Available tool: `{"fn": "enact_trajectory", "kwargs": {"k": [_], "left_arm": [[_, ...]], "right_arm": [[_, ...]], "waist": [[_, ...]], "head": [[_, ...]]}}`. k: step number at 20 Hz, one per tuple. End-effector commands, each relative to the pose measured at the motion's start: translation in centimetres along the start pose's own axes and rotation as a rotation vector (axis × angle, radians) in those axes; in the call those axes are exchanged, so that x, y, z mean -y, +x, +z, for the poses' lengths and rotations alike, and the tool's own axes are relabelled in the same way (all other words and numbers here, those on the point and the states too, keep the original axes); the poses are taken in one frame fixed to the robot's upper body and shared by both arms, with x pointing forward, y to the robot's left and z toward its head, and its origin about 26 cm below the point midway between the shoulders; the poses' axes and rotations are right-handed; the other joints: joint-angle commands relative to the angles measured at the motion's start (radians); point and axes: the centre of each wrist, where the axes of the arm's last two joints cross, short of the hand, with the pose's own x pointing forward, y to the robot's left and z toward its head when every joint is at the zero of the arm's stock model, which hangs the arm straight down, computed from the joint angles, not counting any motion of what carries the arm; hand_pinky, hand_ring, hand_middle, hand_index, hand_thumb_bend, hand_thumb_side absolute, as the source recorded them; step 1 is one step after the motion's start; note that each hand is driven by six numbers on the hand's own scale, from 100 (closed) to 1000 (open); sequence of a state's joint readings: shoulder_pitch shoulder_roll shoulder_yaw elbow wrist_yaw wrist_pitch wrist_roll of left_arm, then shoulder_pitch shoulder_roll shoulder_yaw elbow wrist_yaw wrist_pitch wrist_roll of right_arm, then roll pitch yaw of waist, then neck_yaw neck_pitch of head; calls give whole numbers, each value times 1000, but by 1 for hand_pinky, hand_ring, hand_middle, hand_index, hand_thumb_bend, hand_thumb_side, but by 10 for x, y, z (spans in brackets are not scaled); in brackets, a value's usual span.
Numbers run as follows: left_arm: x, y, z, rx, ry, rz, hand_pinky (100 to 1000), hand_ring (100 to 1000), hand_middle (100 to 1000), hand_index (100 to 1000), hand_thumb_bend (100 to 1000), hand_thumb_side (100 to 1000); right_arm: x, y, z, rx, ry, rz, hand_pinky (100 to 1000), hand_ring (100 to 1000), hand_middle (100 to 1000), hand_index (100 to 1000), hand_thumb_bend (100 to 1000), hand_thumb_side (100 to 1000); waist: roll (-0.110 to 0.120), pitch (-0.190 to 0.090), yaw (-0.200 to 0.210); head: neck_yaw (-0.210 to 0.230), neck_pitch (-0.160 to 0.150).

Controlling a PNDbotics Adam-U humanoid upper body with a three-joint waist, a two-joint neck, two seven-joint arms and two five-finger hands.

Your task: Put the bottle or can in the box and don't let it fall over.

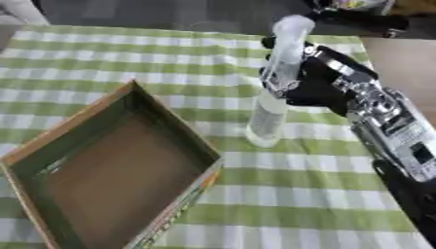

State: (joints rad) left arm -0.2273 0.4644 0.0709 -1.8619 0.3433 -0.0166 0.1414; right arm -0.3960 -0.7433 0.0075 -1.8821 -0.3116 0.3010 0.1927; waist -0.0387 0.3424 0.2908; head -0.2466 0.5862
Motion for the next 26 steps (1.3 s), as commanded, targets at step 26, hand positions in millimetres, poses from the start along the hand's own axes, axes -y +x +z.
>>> {"fn": "enact_trajectory", "kwargs": {"k": [26], "left_arm": [[1,10,-4,36,-19,-9,913,857,957,851,159,894]], "right_arm": [[-6,-19,-2,-68,52,21,992,1000,1000,934,100,215]], "waist": [[6,-9,5]], "head": [[-4,-22]]}}
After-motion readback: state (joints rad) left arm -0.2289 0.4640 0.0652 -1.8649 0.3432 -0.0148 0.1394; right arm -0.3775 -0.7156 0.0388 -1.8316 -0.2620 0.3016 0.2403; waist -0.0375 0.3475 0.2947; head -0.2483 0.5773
